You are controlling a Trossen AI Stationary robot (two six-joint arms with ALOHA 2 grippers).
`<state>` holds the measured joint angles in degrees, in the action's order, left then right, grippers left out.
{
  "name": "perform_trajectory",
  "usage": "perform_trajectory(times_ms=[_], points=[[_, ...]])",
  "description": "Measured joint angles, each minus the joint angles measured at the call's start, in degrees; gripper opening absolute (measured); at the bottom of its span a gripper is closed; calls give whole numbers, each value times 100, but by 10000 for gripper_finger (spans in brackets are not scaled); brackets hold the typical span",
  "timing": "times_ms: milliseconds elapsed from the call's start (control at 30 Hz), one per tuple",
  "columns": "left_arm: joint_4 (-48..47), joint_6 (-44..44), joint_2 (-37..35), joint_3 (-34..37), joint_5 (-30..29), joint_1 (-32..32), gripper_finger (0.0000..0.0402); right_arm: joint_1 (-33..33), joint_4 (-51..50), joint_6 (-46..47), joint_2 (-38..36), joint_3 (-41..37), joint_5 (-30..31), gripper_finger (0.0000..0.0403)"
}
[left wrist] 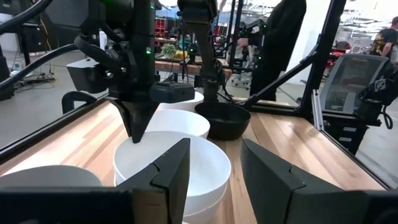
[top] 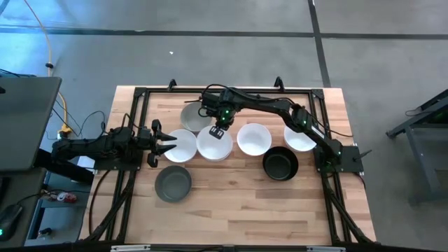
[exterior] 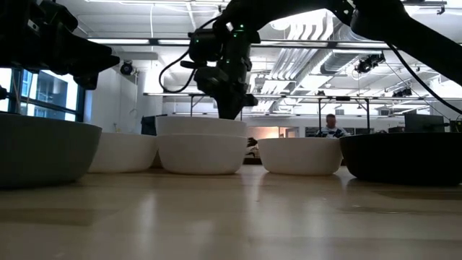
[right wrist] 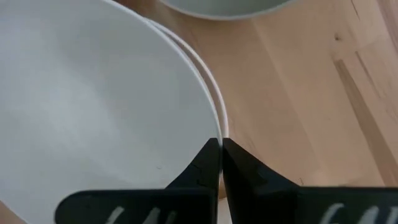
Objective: Nest bowls inside each other
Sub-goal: Stack the white bowl on top of the white bowl
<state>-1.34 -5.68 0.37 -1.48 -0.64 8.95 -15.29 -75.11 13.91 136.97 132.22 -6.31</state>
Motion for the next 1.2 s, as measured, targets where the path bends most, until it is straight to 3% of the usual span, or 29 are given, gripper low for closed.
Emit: perform_trajectory(times_ms=[700,1033,1200], points=[[0,-16,1,0,1,1,129,56,-128,64,126,0,201,0],[0,-17,1,0,4,2,129,70,-48,-42,280,13,-42,0],[2,-17,1,0,1,2,129,59,-73,-45,190,174,-22,17]])
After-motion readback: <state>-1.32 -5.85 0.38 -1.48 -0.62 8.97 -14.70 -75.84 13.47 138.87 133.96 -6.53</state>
